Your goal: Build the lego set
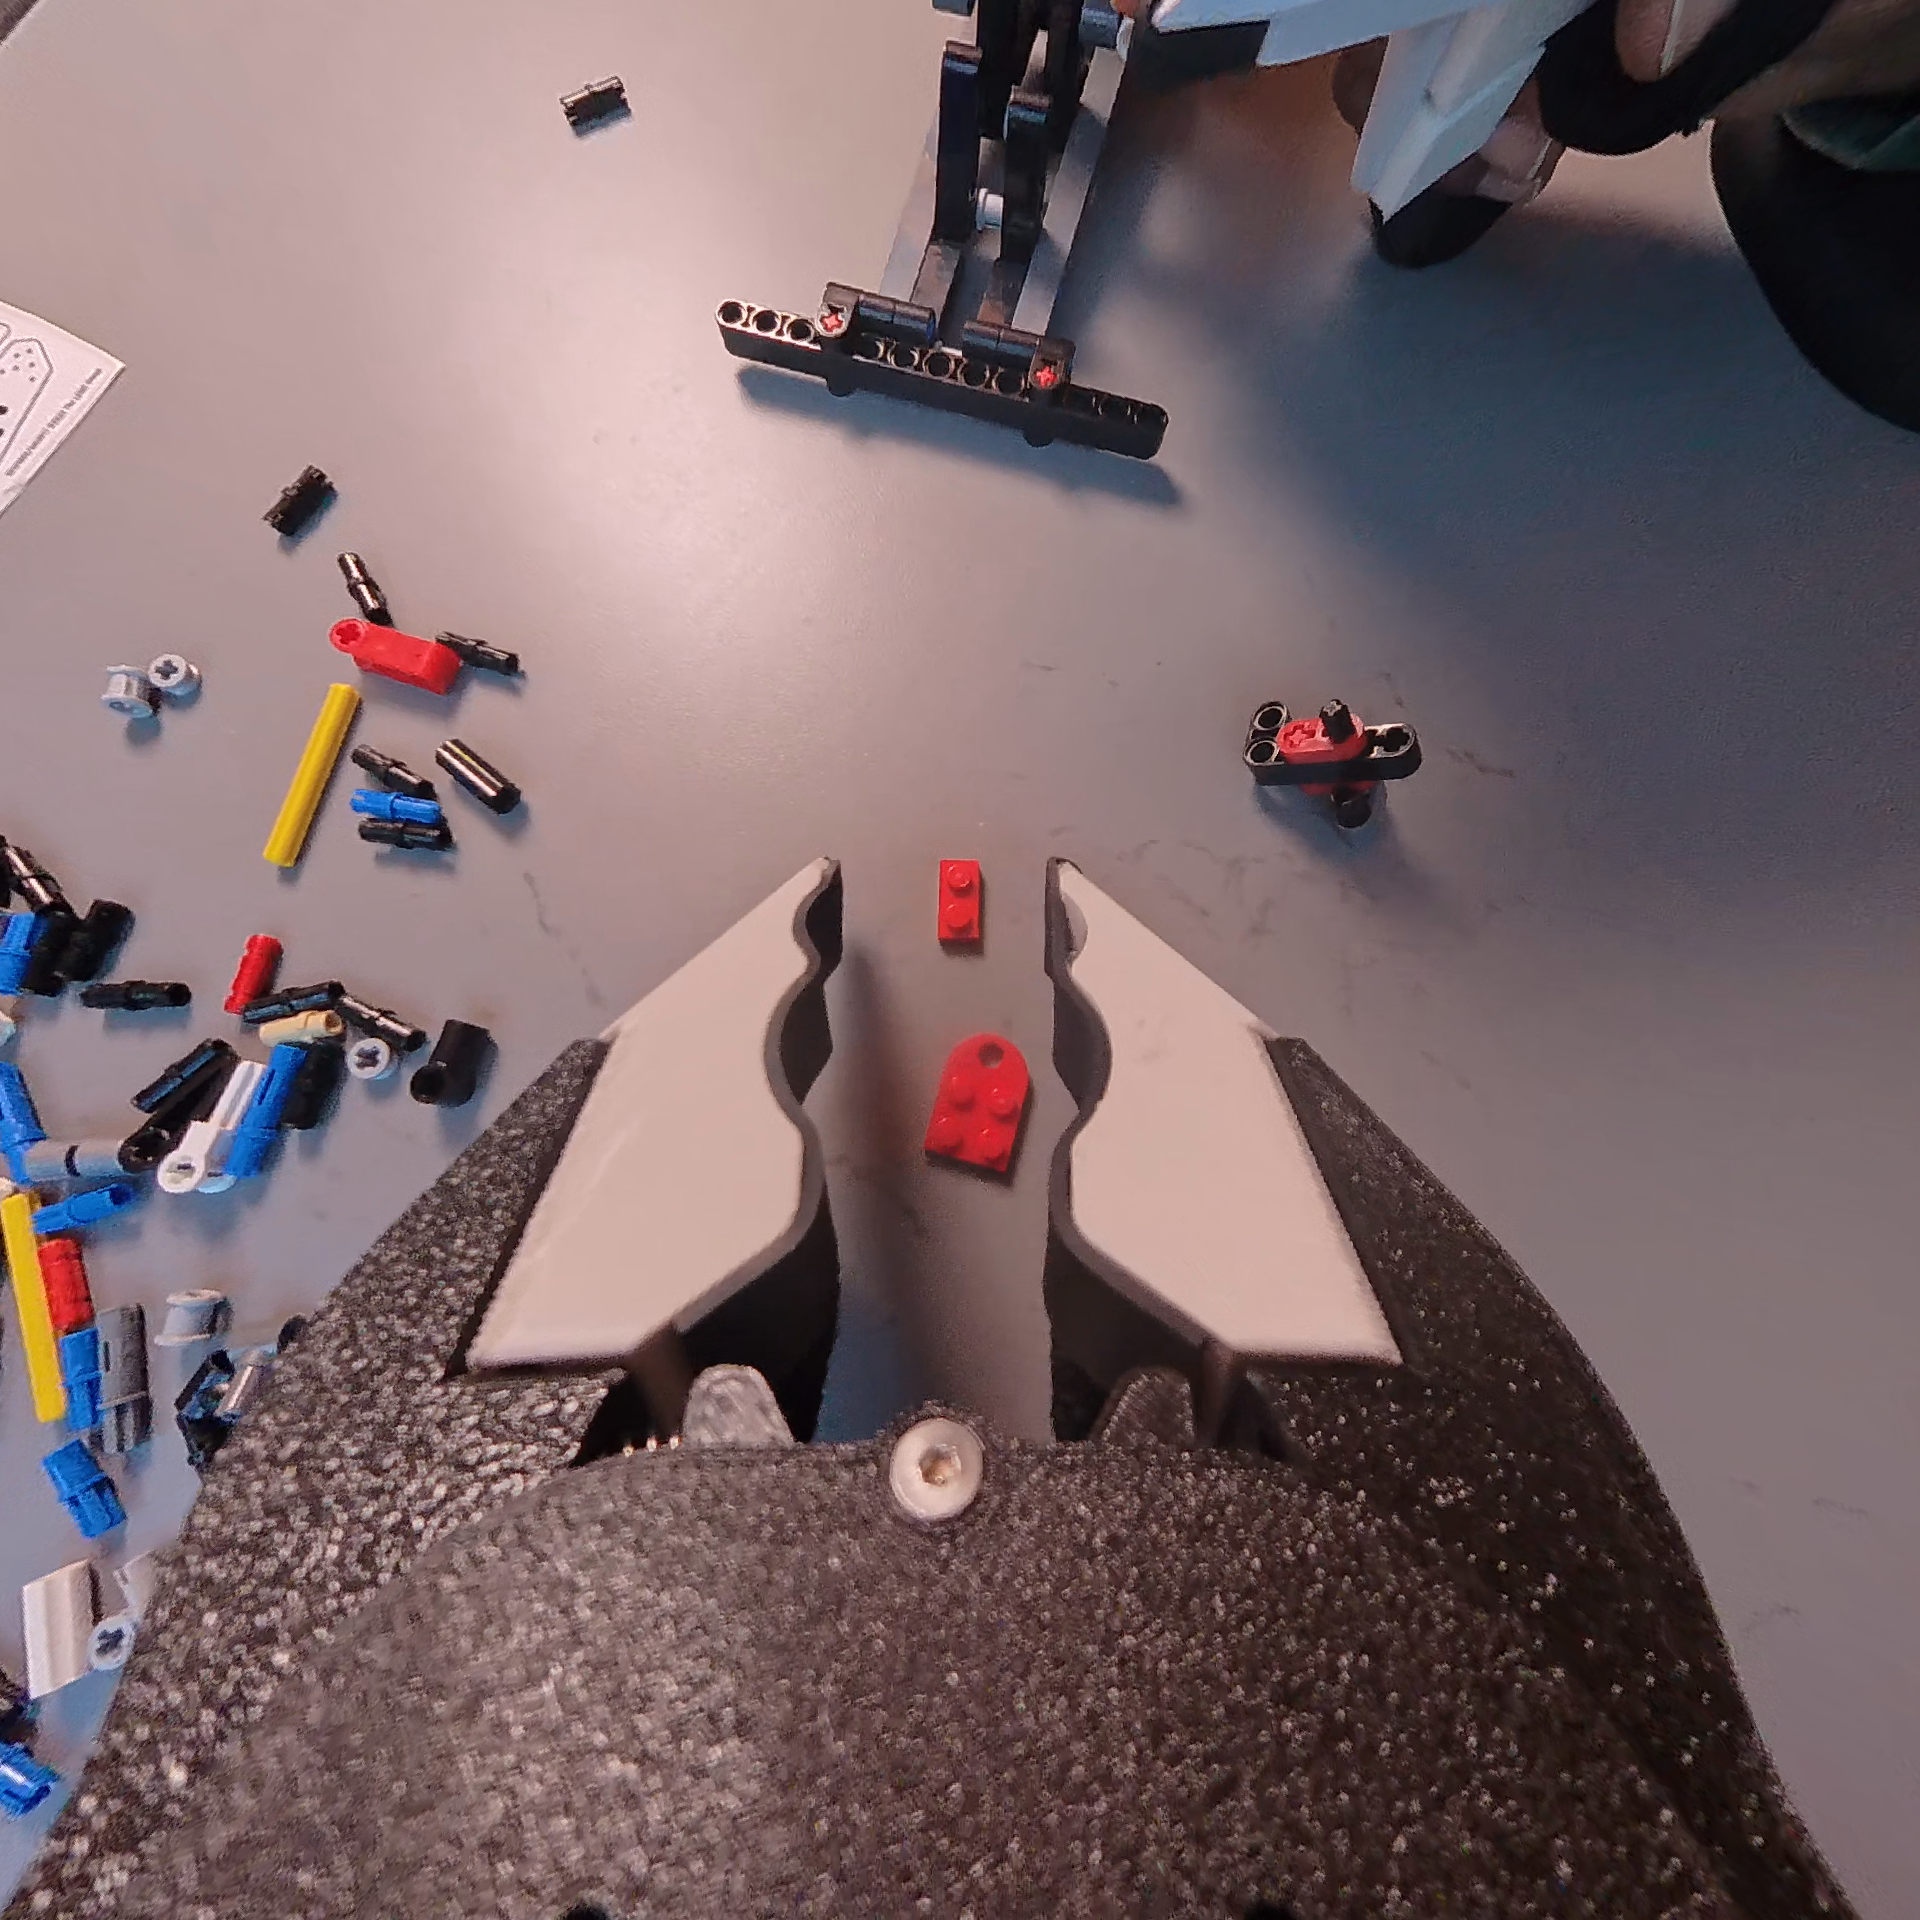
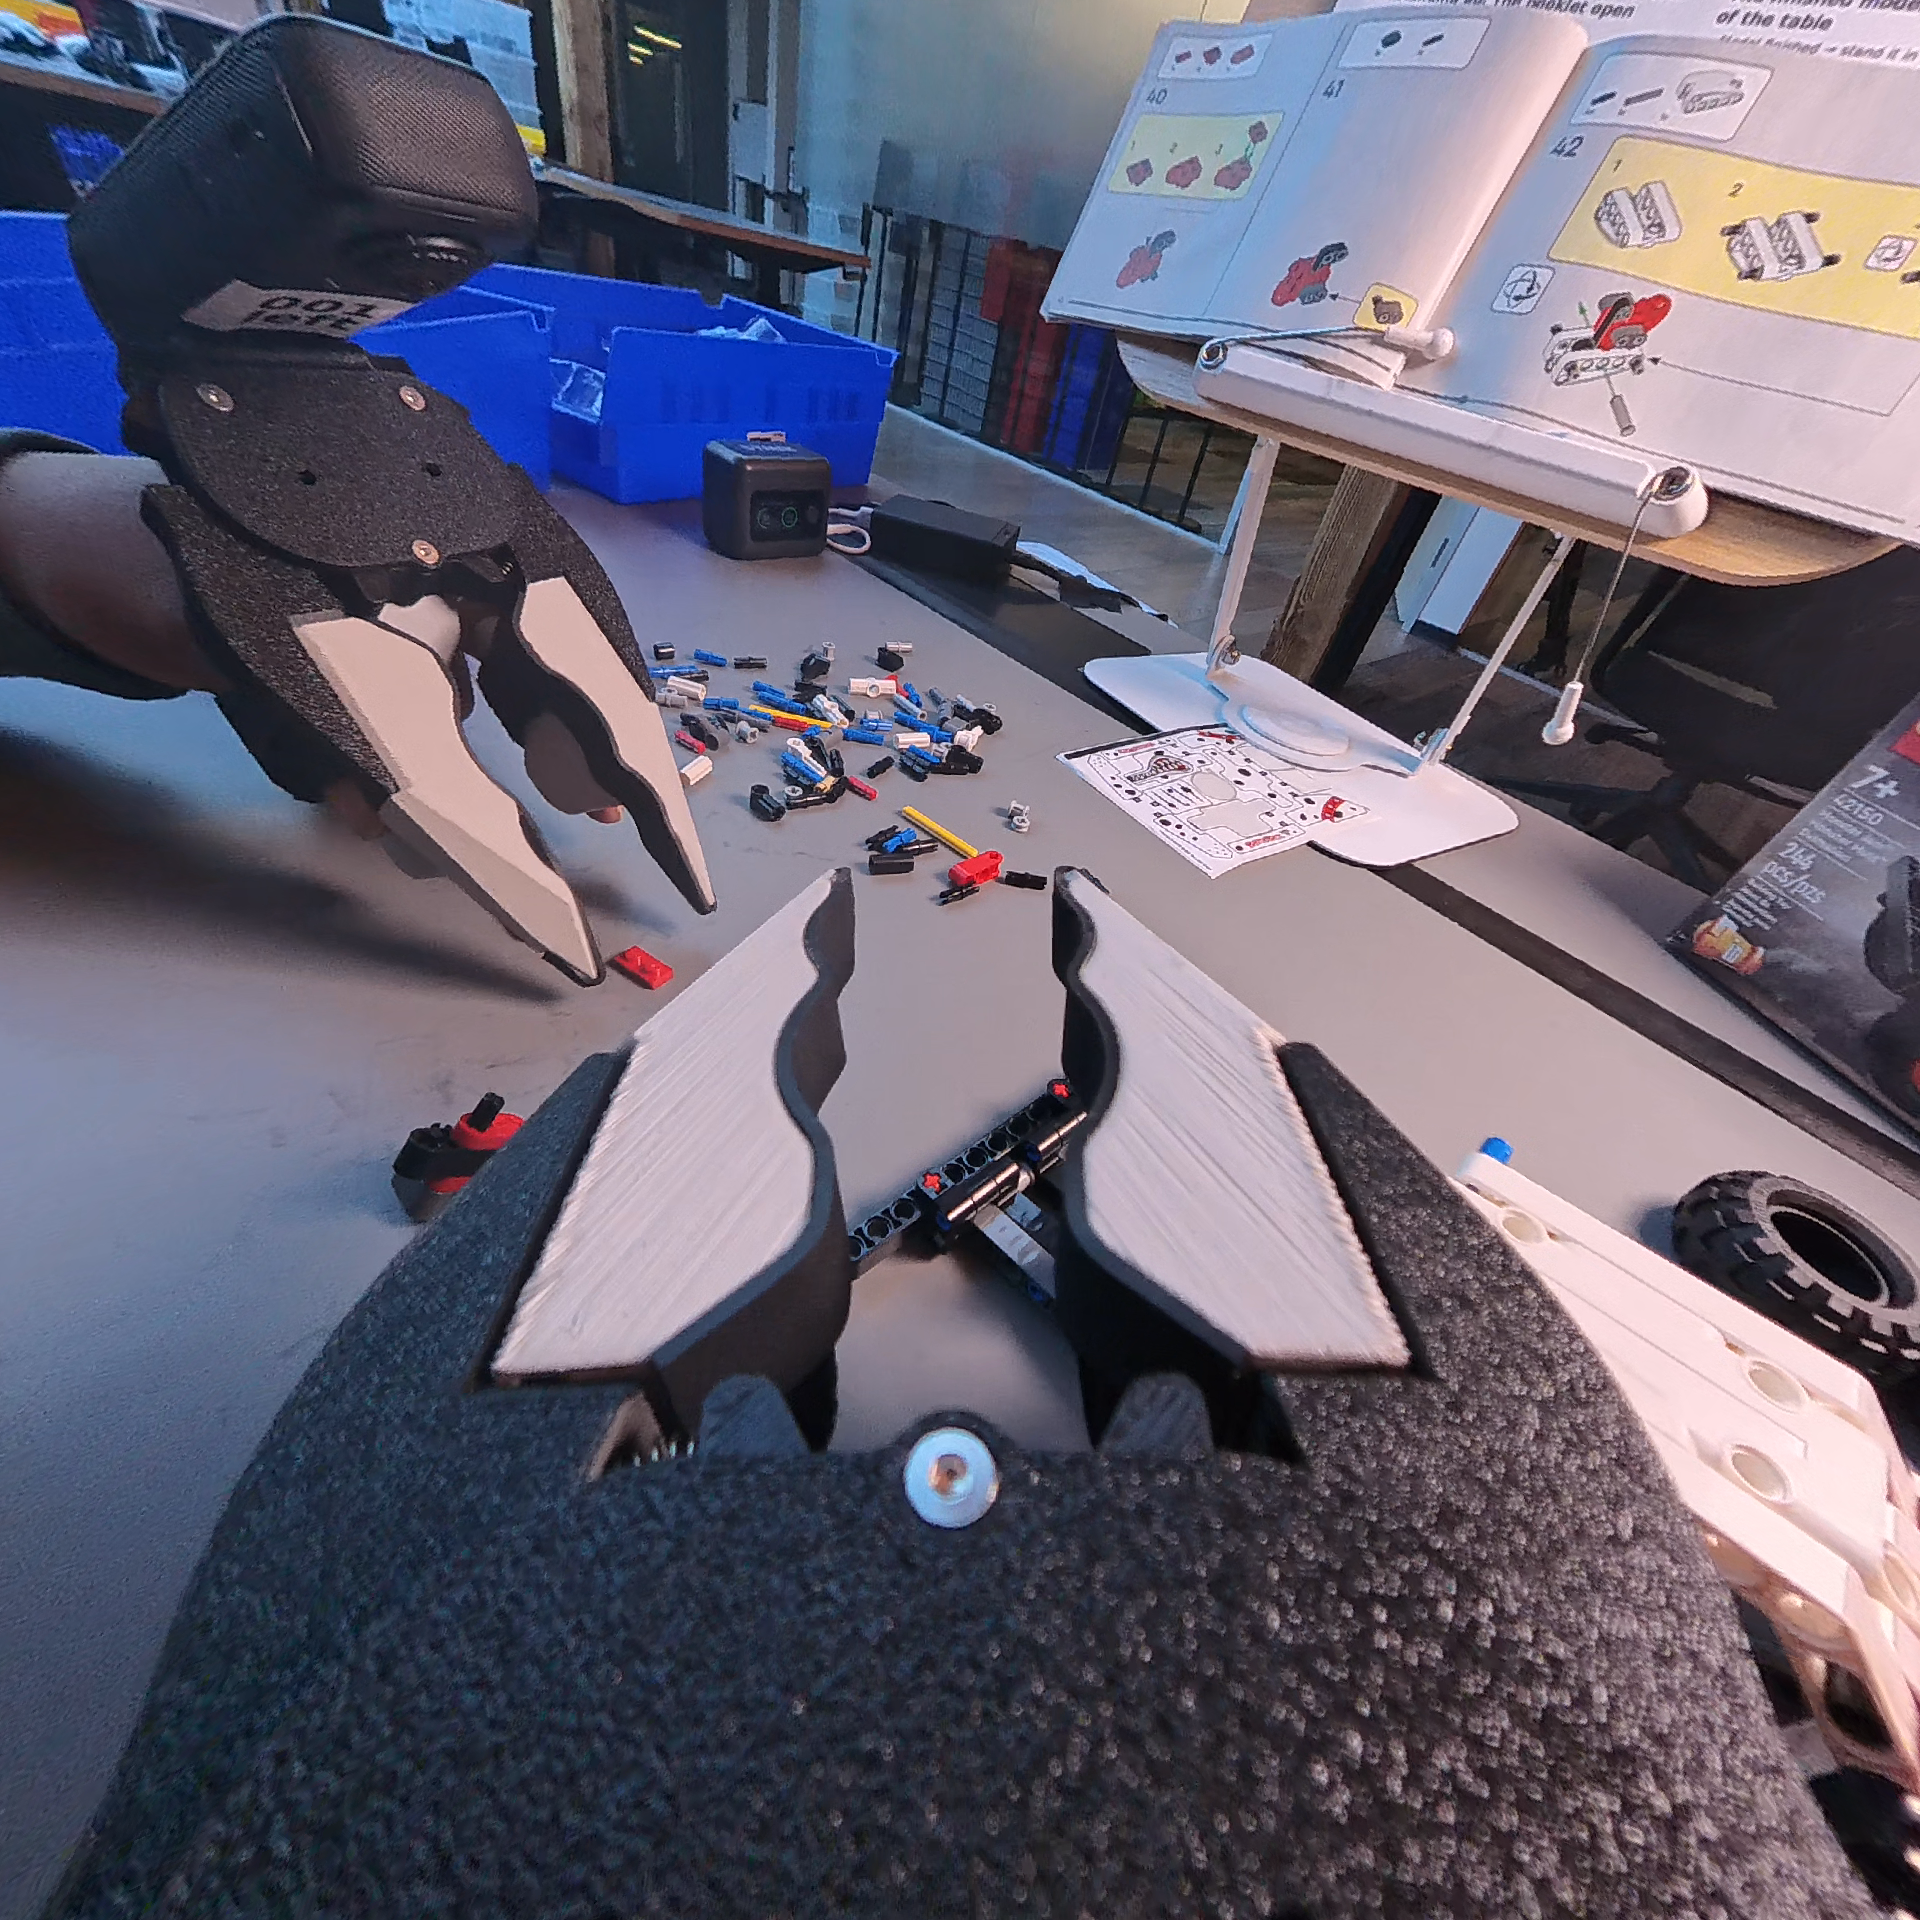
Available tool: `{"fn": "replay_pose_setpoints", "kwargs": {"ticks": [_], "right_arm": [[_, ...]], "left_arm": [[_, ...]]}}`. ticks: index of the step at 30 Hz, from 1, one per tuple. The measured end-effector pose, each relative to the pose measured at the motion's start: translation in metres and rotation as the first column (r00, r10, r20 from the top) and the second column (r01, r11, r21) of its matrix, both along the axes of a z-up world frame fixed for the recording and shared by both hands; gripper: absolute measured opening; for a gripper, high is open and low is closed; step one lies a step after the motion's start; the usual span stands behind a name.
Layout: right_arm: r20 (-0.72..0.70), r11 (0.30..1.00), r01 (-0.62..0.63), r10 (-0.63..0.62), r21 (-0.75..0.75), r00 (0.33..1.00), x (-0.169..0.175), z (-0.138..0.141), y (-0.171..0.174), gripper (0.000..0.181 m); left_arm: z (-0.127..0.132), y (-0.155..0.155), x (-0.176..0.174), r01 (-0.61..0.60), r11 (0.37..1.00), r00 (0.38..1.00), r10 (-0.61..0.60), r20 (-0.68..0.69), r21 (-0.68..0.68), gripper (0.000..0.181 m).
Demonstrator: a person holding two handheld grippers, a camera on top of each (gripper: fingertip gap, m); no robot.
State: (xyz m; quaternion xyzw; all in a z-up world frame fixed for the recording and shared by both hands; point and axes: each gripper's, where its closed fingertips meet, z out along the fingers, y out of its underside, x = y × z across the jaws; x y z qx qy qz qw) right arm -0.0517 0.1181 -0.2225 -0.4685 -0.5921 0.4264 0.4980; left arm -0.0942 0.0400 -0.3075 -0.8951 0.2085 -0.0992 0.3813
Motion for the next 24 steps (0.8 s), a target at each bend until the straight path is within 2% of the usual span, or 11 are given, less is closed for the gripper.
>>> {"fn": "replay_pose_setpoints", "kwargs": {"ticks": [6,11,20,24], "right_arm": [[-0.005,1.0,0.001,-0.001,0.001,1.0,0.0,0.001,0.0,0.038],[-0.004,1.0,0.004,-0.004,-0.001,1.0,-0.001,0.001,0.001,0.038],[-0.004,1.0,0.001,-0.001,0.0,1.0,-0.001,0.0,0.001,0.038],[-0.006,1.0,0.003,-0.003,-0.001,1.0,-0.001,0.001,0.001,0.038]], "left_arm": [[0.002,0.002,-0.004,-0.02,1.0,1.0,0.02,0.016,0.014,0.054],[0.015,0.008,-0.009,-0.055,0.994,0.997,0.051,0.051,0.09,0.067],[0.054,0.017,-0.031,-0.165,0.945,0.981,0.128,0.147,0.282,0.071],[0.071,0.018,-0.045,-0.23,0.902,0.97,0.18,0.166,0.366,0.07]]}}
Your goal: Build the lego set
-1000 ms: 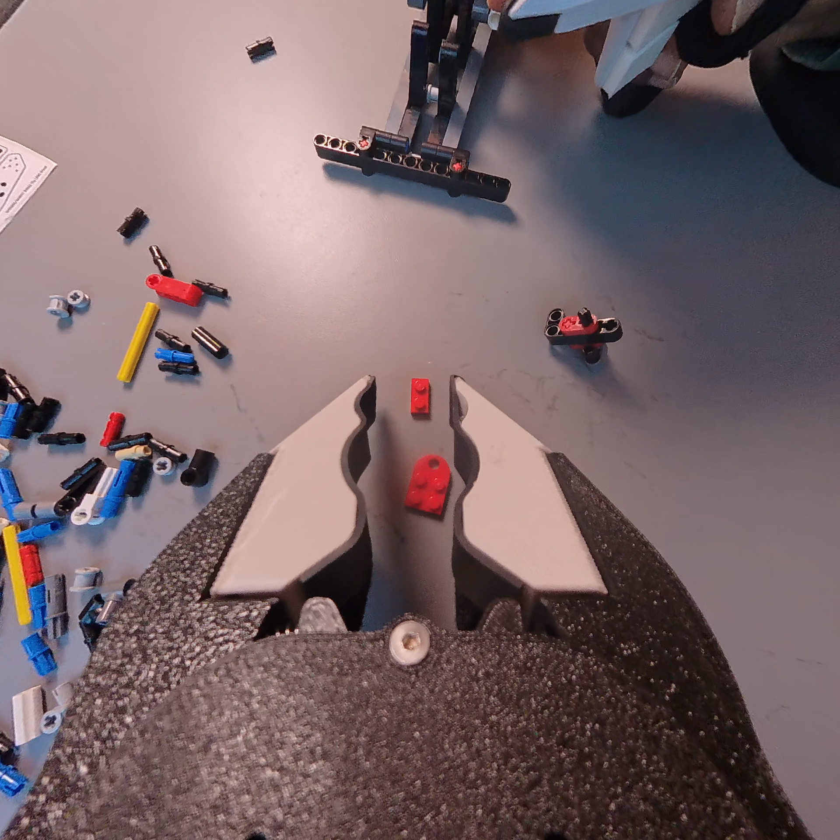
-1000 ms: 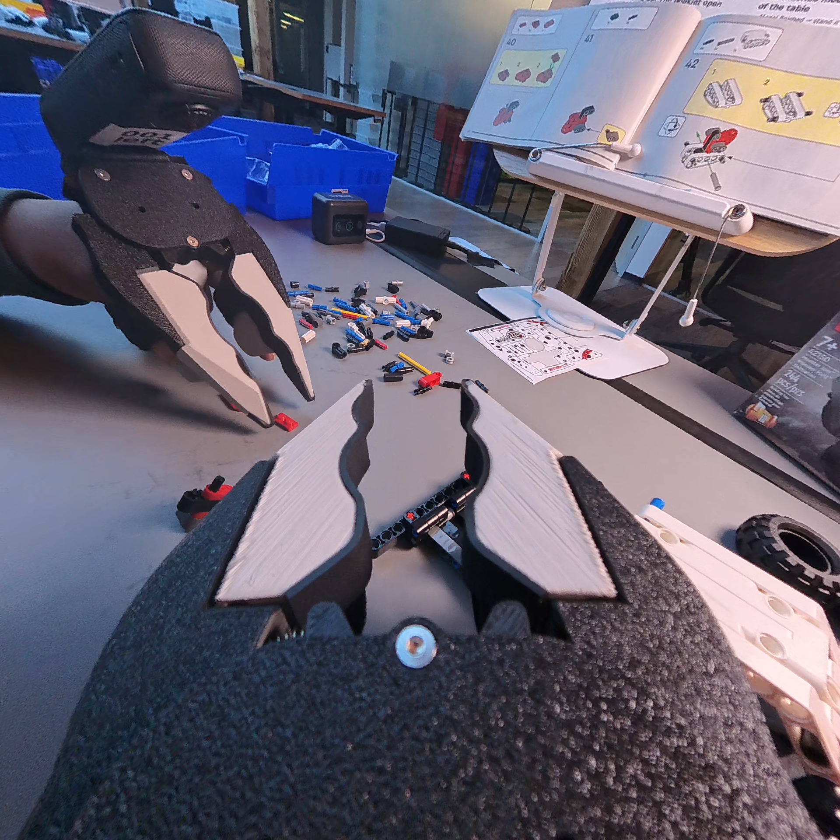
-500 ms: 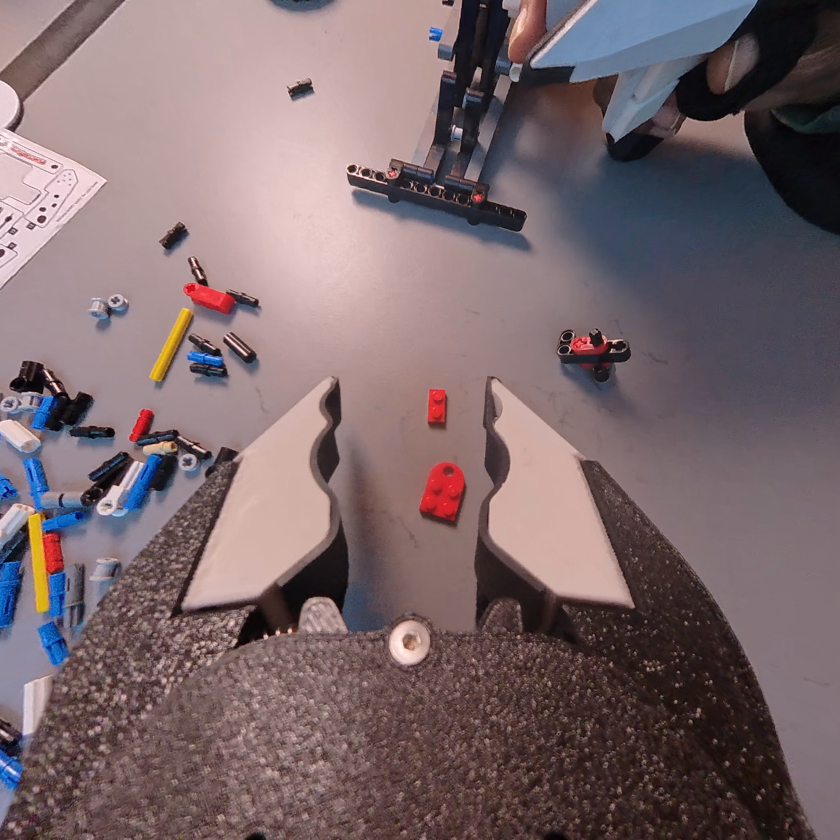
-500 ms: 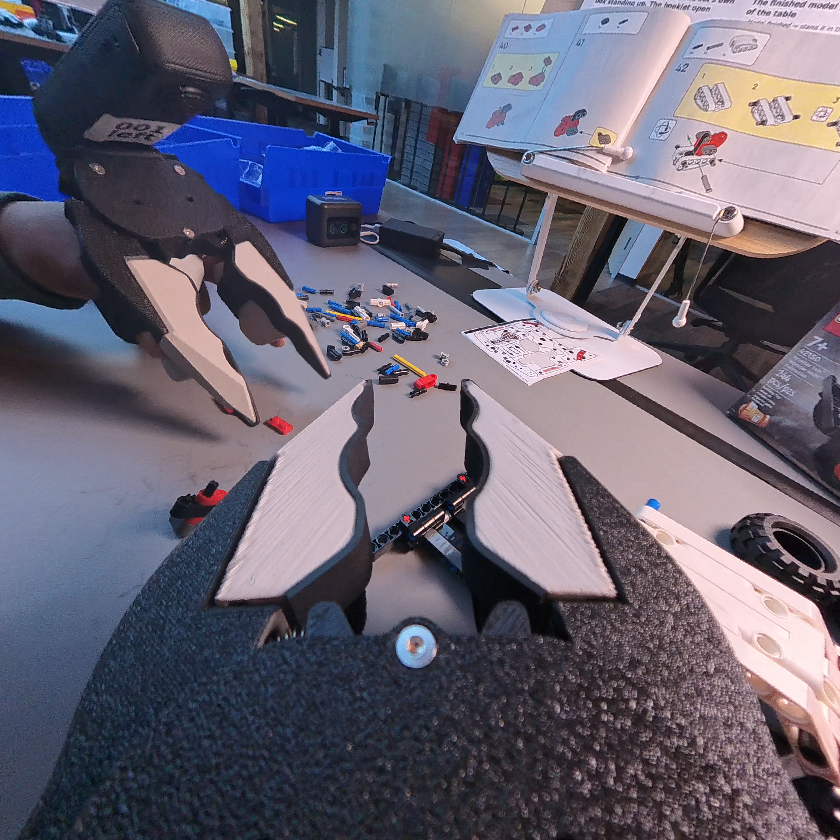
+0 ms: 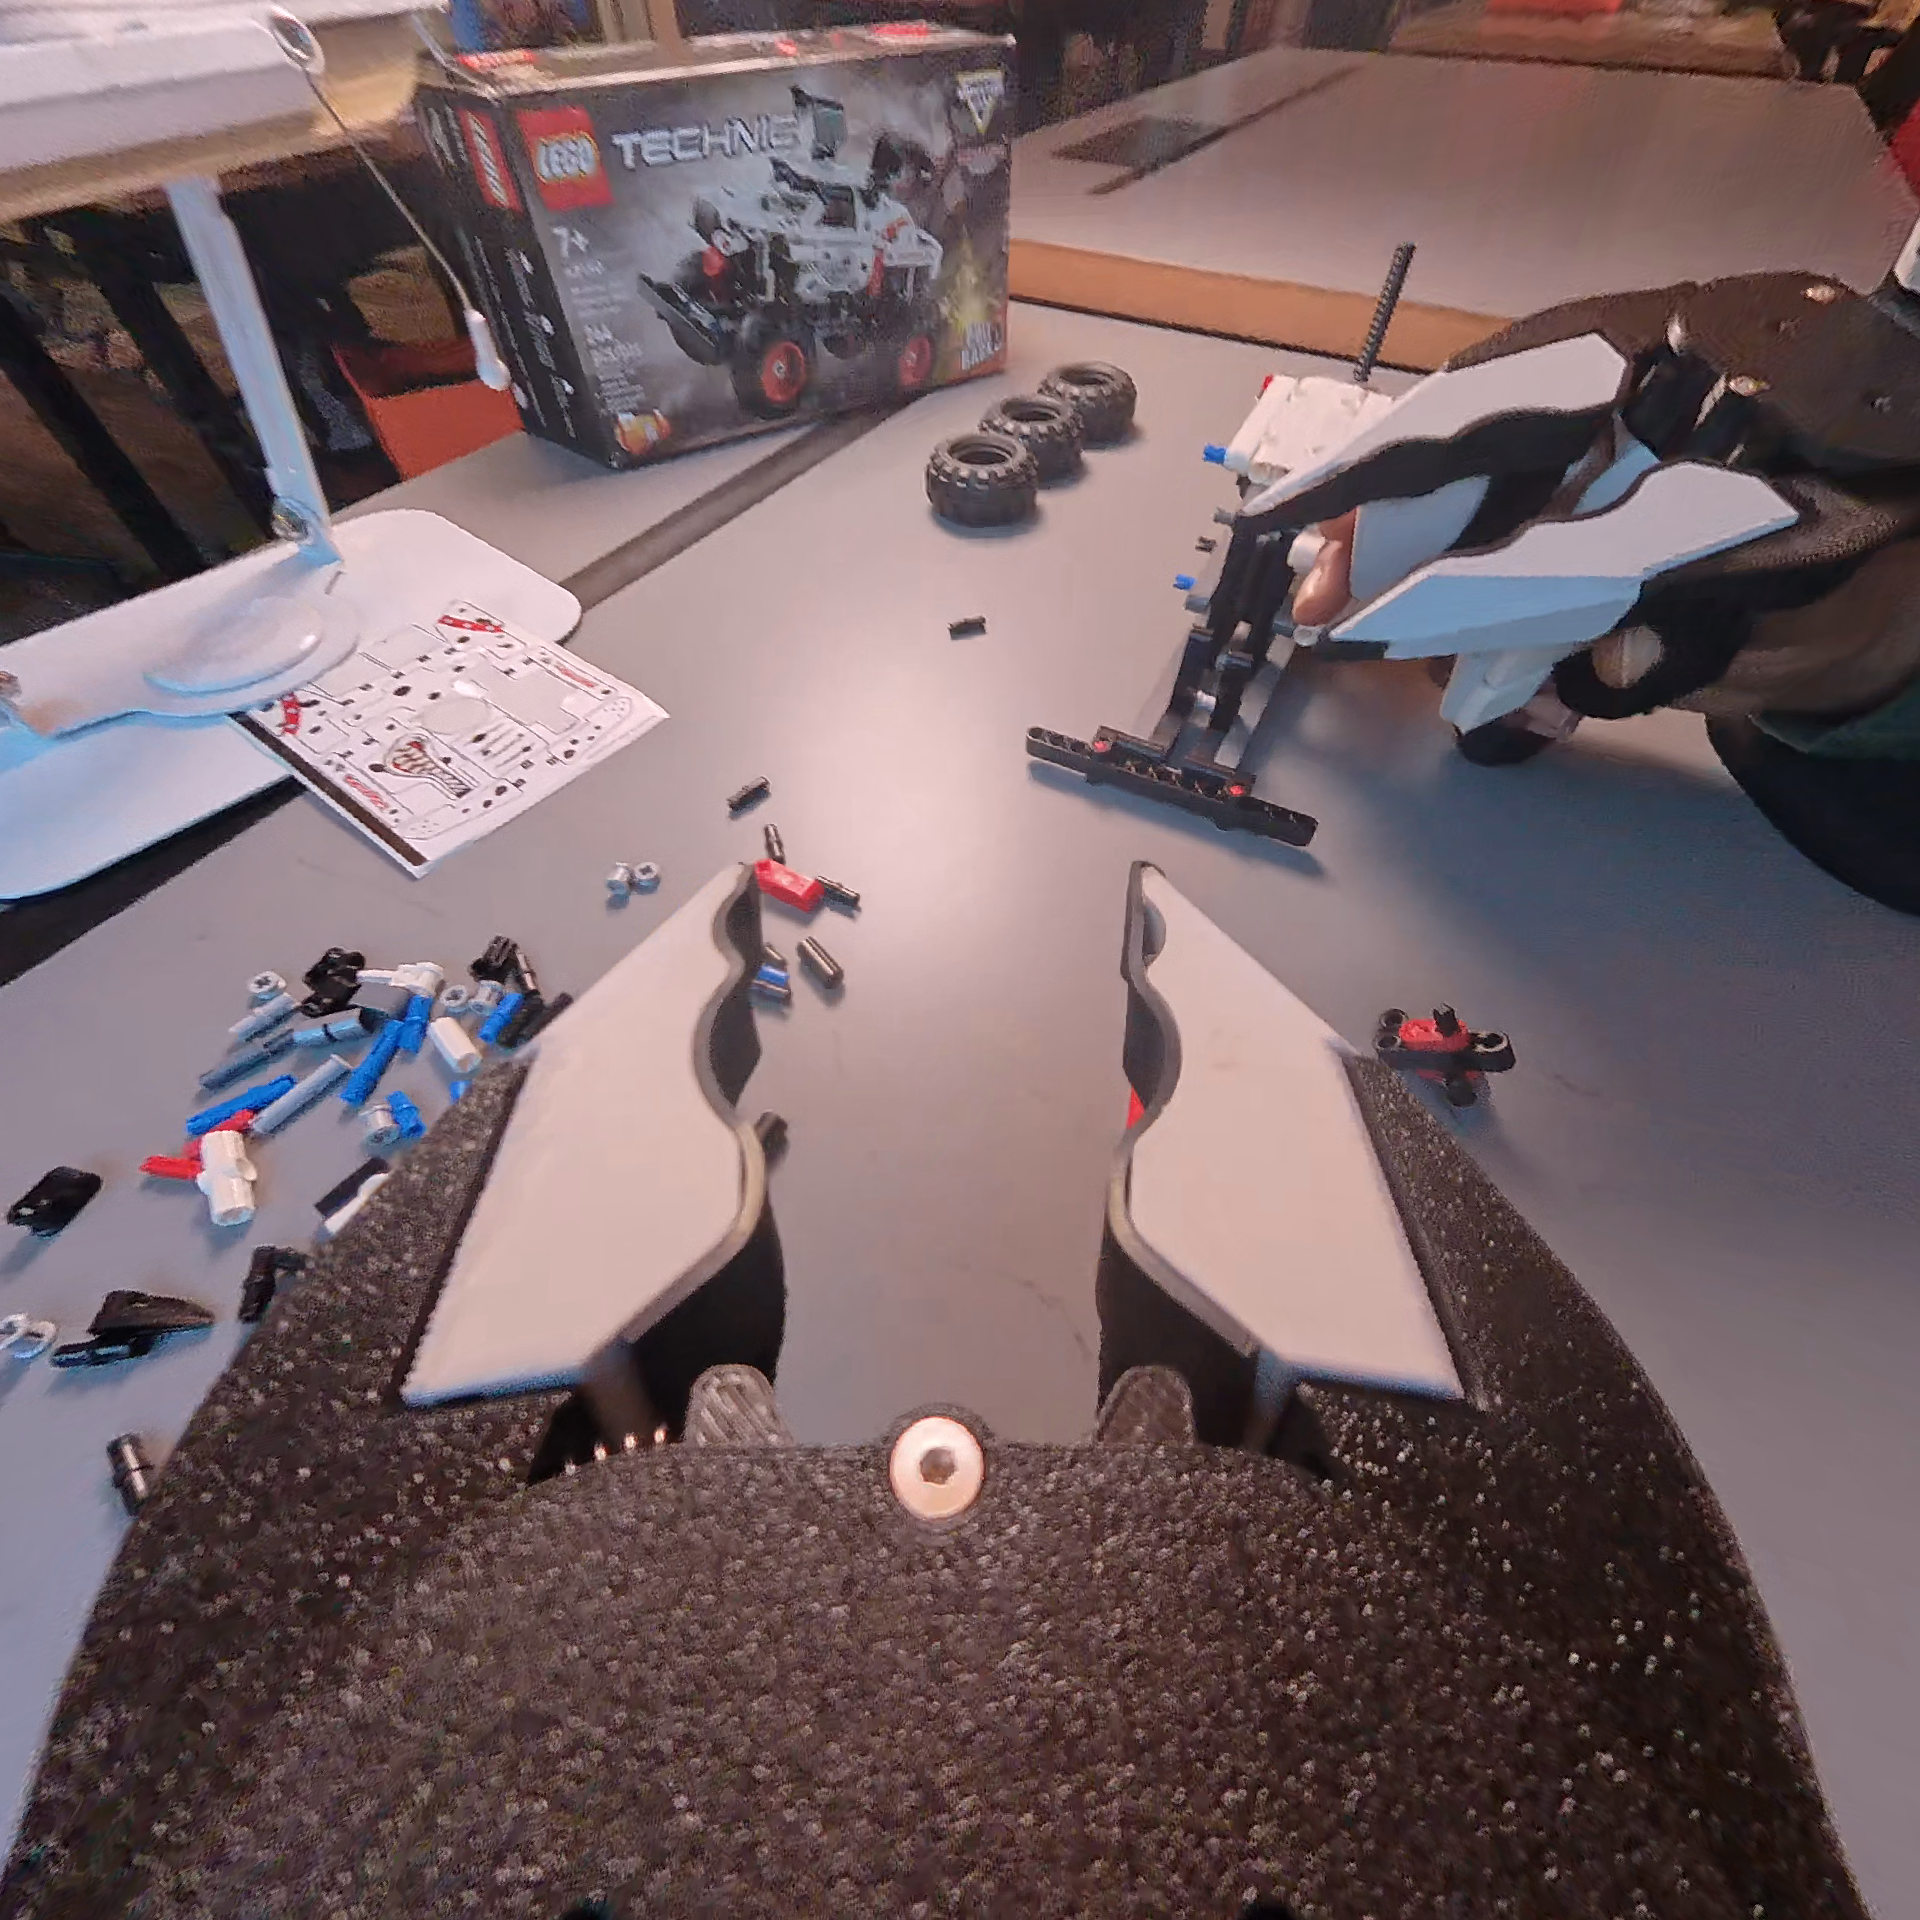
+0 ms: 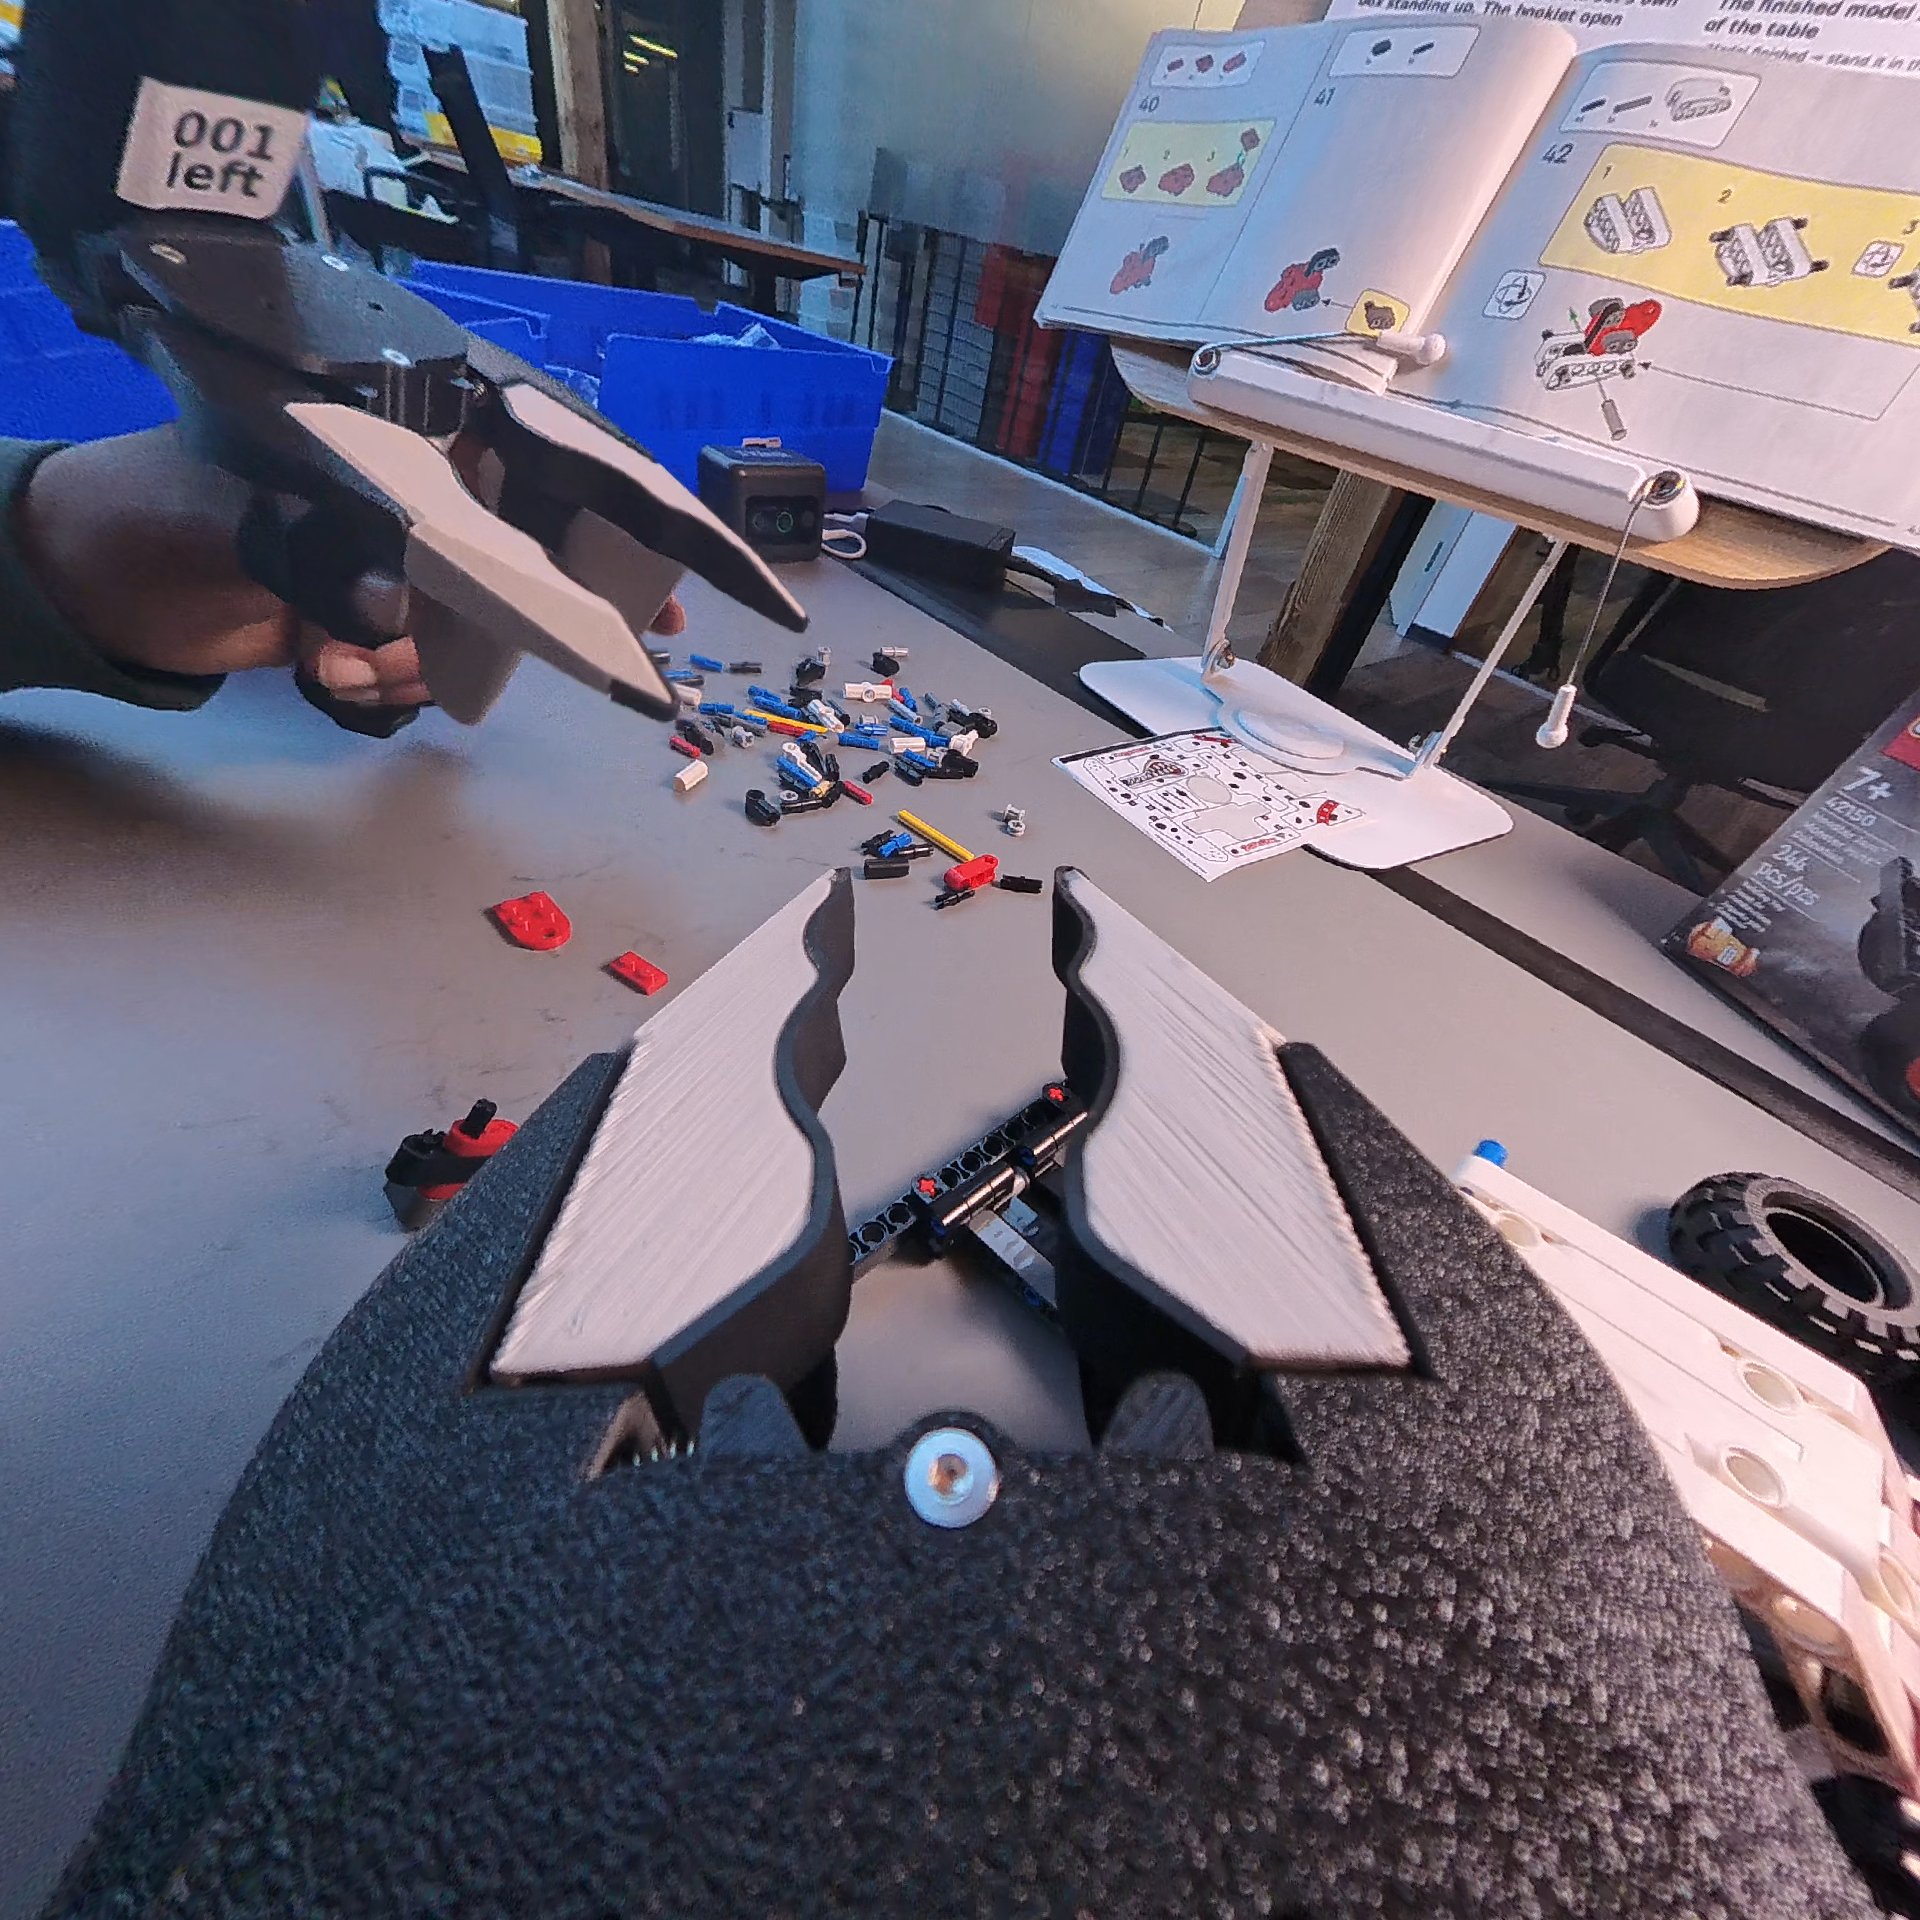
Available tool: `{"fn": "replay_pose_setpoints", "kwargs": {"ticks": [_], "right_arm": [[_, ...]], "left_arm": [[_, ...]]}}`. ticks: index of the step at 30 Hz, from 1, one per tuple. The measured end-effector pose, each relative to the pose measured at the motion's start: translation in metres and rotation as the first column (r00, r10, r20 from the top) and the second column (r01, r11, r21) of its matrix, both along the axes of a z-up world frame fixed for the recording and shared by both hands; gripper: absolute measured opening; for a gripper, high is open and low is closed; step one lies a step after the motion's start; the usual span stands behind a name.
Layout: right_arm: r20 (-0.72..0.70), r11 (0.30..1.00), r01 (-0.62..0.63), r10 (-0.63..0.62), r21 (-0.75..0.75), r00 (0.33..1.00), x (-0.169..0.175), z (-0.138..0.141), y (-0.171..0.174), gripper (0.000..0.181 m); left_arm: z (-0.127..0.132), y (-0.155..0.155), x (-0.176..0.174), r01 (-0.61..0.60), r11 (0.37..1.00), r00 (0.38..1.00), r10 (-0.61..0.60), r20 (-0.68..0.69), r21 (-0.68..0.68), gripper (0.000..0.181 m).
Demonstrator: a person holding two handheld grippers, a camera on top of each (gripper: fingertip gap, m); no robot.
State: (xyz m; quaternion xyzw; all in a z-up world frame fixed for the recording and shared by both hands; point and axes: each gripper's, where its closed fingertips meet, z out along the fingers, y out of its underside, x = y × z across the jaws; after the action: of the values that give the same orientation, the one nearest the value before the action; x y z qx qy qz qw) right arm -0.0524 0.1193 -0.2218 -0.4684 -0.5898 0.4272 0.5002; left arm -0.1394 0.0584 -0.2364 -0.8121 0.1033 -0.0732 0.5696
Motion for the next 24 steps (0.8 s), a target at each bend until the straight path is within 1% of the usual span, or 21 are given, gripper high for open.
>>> {"fn": "replay_pose_setpoints", "kwargs": {"ticks": [5,8,11,16,20,24], "right_arm": [[-0.002,1.0,0.003,-0.003,0.002,1.0,0.001,0.001,0.001,0.038],[-0.002,1.0,0.002,-0.002,-0.001,1.0,0.001,0.0,0.001,0.038],[-0.002,1.0,0.003,-0.003,0.0,1.0,0.001,0.0,0.001,0.038],[-0.002,1.0,0.006,-0.006,-0.007,1.0,0.001,0.0,0.002,0.038],[-0.004,1.0,0.004,-0.004,-0.011,1.0,0.001,0.001,0.003,0.038],[-0.006,1.0,0.002,-0.002,-0.013,1.0,0.001,0.001,0.002,0.038]], "left_arm": [[0.026,-0.002,-0.028,-0.127,0.98,0.992,0.128,0.006,0.151,0.067],[0.041,-0.007,-0.045,-0.199,0.953,0.98,0.199,0.022,0.227,0.066],[0.05,-0.013,-0.062,-0.26,0.925,0.965,0.259,0.042,0.275,0.065],[0.048,-0.019,-0.092,-0.359,0.895,0.933,0.346,0.095,0.263,0.063],[0.045,-0.025,-0.112,-0.417,0.874,0.909,0.393,0.142,0.25,0.063],[0.044,-0.028,-0.121,-0.44,0.86,0.898,0.422,0.125,0.258,0.063]]}}
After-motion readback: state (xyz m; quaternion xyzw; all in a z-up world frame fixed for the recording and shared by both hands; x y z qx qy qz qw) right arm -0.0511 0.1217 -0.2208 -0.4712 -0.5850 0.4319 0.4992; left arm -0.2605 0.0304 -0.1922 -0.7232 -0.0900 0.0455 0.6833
